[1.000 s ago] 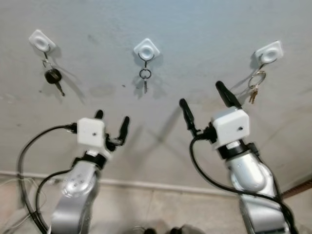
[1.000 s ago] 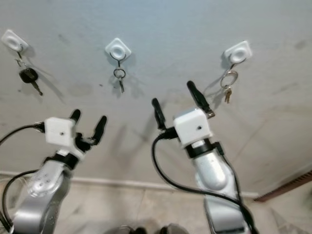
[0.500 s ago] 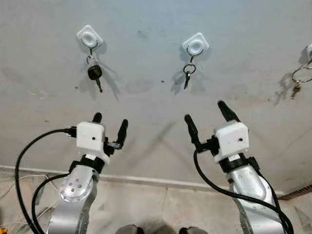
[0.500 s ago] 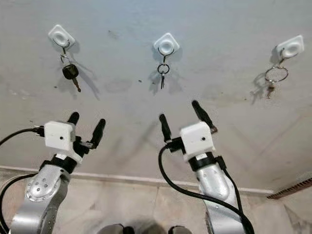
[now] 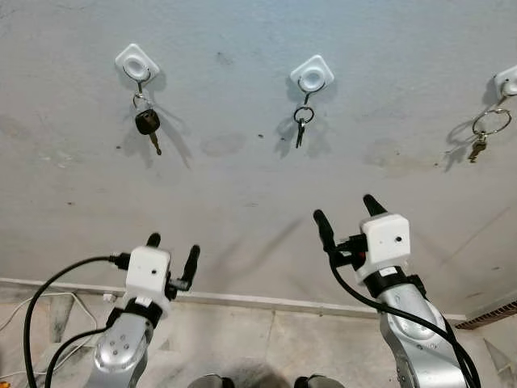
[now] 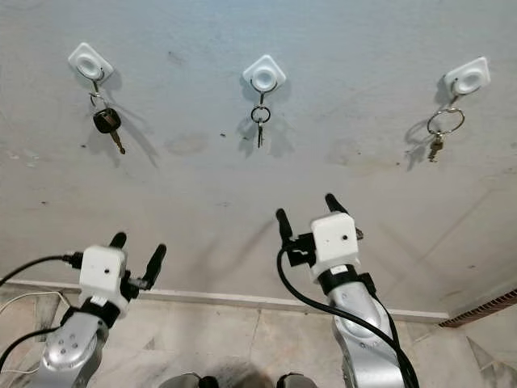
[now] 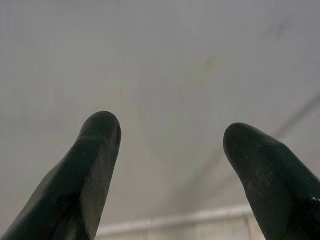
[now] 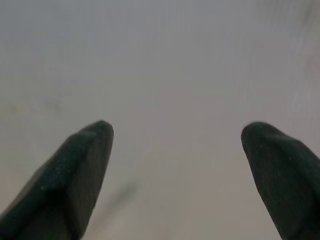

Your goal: Hang keys on a hook

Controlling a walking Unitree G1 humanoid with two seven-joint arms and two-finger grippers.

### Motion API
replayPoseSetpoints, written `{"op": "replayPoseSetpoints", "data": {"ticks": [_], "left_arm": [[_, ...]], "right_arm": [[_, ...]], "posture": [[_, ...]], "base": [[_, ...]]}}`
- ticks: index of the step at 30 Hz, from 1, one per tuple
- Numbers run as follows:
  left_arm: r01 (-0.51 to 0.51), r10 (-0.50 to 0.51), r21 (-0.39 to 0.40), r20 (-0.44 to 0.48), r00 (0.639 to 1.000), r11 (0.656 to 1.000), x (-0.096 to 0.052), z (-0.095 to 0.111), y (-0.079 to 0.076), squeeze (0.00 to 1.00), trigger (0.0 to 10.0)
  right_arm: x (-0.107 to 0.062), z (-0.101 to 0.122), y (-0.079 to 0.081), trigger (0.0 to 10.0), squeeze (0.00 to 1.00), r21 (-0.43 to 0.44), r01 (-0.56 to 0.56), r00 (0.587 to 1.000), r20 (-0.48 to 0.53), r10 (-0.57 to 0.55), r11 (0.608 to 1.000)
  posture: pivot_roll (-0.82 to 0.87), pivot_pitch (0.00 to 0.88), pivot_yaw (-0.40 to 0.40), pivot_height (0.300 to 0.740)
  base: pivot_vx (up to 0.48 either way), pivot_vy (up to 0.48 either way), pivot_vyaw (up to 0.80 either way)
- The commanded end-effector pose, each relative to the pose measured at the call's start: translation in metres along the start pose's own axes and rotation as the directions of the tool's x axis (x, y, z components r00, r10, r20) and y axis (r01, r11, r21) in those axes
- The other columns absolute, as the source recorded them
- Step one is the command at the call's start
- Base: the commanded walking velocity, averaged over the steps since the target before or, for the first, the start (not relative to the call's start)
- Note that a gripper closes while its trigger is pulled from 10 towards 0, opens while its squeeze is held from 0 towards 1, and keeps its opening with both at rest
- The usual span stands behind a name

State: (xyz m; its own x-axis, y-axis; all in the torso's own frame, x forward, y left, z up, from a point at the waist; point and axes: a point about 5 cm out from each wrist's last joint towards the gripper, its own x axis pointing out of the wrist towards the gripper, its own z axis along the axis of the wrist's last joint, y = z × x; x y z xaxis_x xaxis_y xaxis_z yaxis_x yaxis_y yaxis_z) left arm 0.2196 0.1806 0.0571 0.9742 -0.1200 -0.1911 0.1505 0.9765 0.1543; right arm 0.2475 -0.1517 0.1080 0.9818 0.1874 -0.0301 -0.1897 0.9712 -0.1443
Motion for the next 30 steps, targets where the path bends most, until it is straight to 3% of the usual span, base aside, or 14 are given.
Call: {"op": "replayPoseSetpoints", "data": {"ticks": [1,4,7,10,12,17,18,19,20,22,24,27,30], "left_arm": [[0.001,-0.001,-0.009,-0.074,0.997,1.000,-0.005,-0.019,0.003,0.00,10.0],[-0.001,0.003,0.019,-0.120,0.993,1.000,-0.008,-0.036,0.006,0.00,10.0],[-0.006,0.015,0.042,-0.212,0.977,0.999,-0.010,-0.060,0.007,0.00,10.0],[0.010,0.007,0.063,-0.264,0.964,0.998,-0.009,-0.076,0.007,0.00,10.0],[-0.002,0.031,0.080,-0.366,0.930,0.997,-0.008,-0.097,0.006,0.00,10.0],[0.027,-0.001,0.049,-0.472,0.882,0.998,-0.009,-0.117,-0.003,0.00,10.0],[0.050,-0.038,0.007,-0.542,0.840,0.999,-0.010,-0.128,-0.011,0.00,10.0],[0.050,-0.038,0.007,-0.542,0.840,0.999,-0.010,-0.128,-0.011,0.00,10.0],[0.077,-0.069,-0.010,-0.571,0.818,0.997,-0.011,-0.133,-0.017,0.00,10.0],[0.087,-0.077,-0.012,-0.592,0.803,0.996,-0.011,-0.135,-0.018,0.00,10.0],[0.098,-0.074,0.000,-0.651,0.756,0.995,-0.015,-0.143,-0.019,0.00,10.0],[0.108,-0.064,0.023,-0.679,0.731,0.994,-0.017,-0.146,-0.018,0.00,10.0],[0.155,-0.071,0.055,-0.705,0.706,0.986,-0.021,-0.150,-0.015,0.00,10.0]], "right_arm": [[-0.006,-0.024,-0.003,10.0,0.00,0.014,0.000,0.994,-0.111,0.001,1.000],[-0.010,-0.045,-0.004,10.0,0.00,0.044,0.007,0.981,-0.195,0.002,0.999],[-0.017,-0.083,0.000,10.0,0.00,0.080,0.009,0.941,-0.338,0.019,0.997],[-0.019,-0.101,0.002,10.0,0.00,0.125,0.032,0.921,-0.389,0.019,0.992],[-0.023,-0.128,0.007,10.0,0.00,0.094,0.014,0.862,-0.506,0.035,0.995],[-0.025,-0.146,0.011,10.0,0.00,0.153,0.061,0.823,-0.567,0.037,0.986],[-0.027,-0.157,0.015,10.0,0.00,0.114,0.014,0.785,-0.616,0.060,0.993],[-0.027,-0.157,0.015,10.0,0.00,0.114,0.014,0.785,-0.616,0.060,0.993],[-0.031,-0.165,0.018,10.0,0.00,0.073,-0.051,0.748,-0.659,0.086,0.996],[-0.032,-0.169,0.019,10.0,0.00,0.076,-0.058,0.731,-0.676,0.094,0.995],[-0.040,-0.177,0.020,10.0,0.00,0.057,-0.107,0.675,-0.729,0.115,0.993],[-0.047,-0.183,0.019,10.0,0.00,0.017,-0.157,0.634,-0.765,0.114,0.987],[-0.049,-0.185,0.013,10.0,0.00,0.026,-0.116,0.632,-0.769,0.094,0.993]], "posture": [[-0.02,0.166,0.011,0.740],[-0.03,0.165,0.013,0.740],[-0.03,0.160,0.018,0.740],[-0.03,0.158,0.018,0.740],[-0.03,0.149,0.019,0.740],[-0.03,0.142,0.017,0.740],[-0.03,0.139,0.014,0.740],[-0.03,0.139,0.014,0.740],[-0.03,0.133,0.015,0.740],[-0.03,0.134,0.014,0.740],[-0.03,0.127,0.011,0.740],[-0.03,0.125,0.008,0.740],[-0.02,0.124,0.005,0.740]], "base": [[0.000,0.000,0.00],[0.000,0.000,0.00],[0.000,0.000,0.00],[0.000,0.000,0.00],[0.000,0.000,0.00],[0.000,0.000,0.00],[0.000,0.000,0.00],[0.000,0.000,0.00],[0.000,0.000,0.00],[0.000,0.000,0.00],[0.000,0.000,0.00],[0.000,0.000,0.00],[0.000,0.000,0.00]]}}
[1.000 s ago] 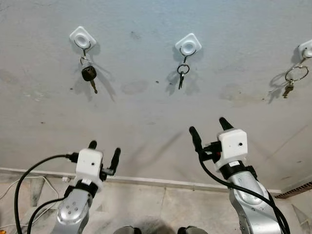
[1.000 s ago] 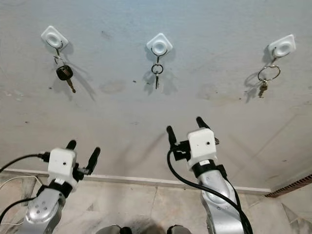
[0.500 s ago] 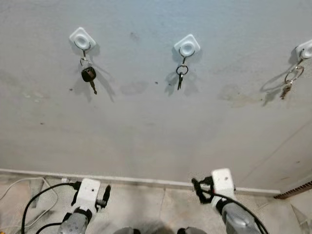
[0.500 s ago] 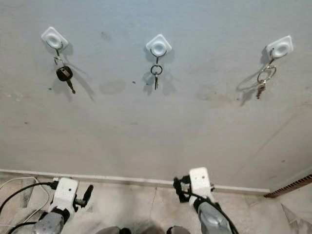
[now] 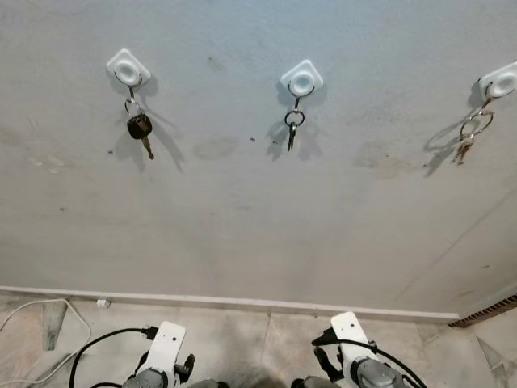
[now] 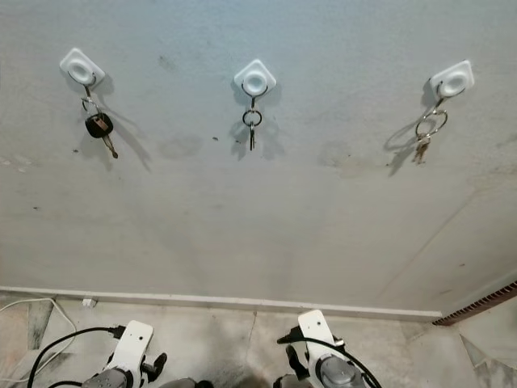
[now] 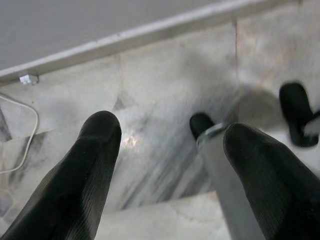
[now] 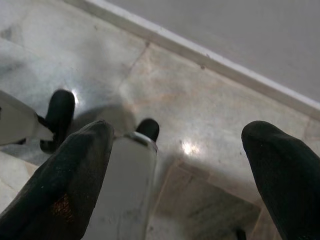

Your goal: Hang keys on a hook

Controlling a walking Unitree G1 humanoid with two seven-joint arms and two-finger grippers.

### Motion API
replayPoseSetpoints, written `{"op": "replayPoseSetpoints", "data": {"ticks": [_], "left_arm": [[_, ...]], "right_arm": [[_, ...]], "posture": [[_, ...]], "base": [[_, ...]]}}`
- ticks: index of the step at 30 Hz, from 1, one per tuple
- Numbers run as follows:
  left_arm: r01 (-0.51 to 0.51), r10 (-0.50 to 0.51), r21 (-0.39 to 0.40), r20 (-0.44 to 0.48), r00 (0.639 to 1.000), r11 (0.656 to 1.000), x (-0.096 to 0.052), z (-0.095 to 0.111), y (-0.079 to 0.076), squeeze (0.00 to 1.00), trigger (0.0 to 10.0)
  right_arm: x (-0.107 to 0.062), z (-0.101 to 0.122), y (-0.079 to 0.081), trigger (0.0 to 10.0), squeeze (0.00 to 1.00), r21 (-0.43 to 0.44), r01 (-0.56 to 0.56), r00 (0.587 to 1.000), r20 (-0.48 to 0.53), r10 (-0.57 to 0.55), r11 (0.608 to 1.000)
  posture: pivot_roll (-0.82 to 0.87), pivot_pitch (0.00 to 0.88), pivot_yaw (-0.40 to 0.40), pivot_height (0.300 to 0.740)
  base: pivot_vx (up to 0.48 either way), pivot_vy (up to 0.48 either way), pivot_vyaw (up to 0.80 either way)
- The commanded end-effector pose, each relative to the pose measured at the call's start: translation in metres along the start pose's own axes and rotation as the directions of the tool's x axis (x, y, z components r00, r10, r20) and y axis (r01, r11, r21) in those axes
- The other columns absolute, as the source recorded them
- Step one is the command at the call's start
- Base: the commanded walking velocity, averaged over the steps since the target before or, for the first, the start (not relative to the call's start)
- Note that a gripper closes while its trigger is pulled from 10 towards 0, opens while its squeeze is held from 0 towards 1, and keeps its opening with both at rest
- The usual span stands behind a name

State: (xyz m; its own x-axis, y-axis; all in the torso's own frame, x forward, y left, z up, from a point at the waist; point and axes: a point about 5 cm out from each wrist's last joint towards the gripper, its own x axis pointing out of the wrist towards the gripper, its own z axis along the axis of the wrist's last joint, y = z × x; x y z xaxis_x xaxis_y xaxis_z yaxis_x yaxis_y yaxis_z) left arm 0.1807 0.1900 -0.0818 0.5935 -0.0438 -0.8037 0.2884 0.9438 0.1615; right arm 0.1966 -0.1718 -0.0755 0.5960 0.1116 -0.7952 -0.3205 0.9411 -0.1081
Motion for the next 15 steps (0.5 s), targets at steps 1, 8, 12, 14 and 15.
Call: {"op": "replayPoseSetpoints", "data": {"ticks": [1,8,12,14,15], "left_arm": [[0.005,-0.002,0.045,-0.054,0.999,0.999,-0.002,-0.013,0.002,0.00,10.0],[0.007,-0.001,0.068,-0.087,0.996,0.998,-0.005,-0.022,0.003,0.00,10.0],[0.012,-0.003,0.090,-0.100,0.995,0.996,-0.006,-0.025,0.003,0.00,10.0],[0.013,-0.003,0.096,-0.104,0.995,0.995,-0.006,-0.027,0.004,0.00,10.0],[0.012,-0.001,0.096,-0.107,0.994,0.995,-0.006,-0.028,0.004,0.00,10.0]], "right_arm": [[-0.001,-0.003,-0.005,10.0,0.00,0.021,0.017,1.000,0.004,-0.018,1.000],[-0.008,-0.030,-0.013,10.0,0.00,-0.041,0.040,0.996,-0.074,-0.043,0.998],[-0.011,-0.039,-0.014,10.0,0.00,-0.046,0.044,0.994,-0.100,-0.049,0.998],[-0.011,-0.041,-0.014,10.0,0.00,-0.045,0.045,0.993,-0.104,-0.050,0.998],[-0.012,-0.042,-0.013,10.0,0.00,-0.044,0.047,0.993,-0.106,-0.051,0.998]], "posture": [[-0.02,0.127,0.007,0.740],[-0.02,0.133,0.013,0.740],[-0.02,0.134,0.014,0.740],[-0.02,0.138,0.017,0.740],[-0.02,0.138,0.017,0.740]], "base": [[0.000,0.000,0.00],[0.000,0.000,0.00],[0.000,0.000,0.00],[-0.244,0.000,0.00],[-0.244,0.000,0.00]]}}
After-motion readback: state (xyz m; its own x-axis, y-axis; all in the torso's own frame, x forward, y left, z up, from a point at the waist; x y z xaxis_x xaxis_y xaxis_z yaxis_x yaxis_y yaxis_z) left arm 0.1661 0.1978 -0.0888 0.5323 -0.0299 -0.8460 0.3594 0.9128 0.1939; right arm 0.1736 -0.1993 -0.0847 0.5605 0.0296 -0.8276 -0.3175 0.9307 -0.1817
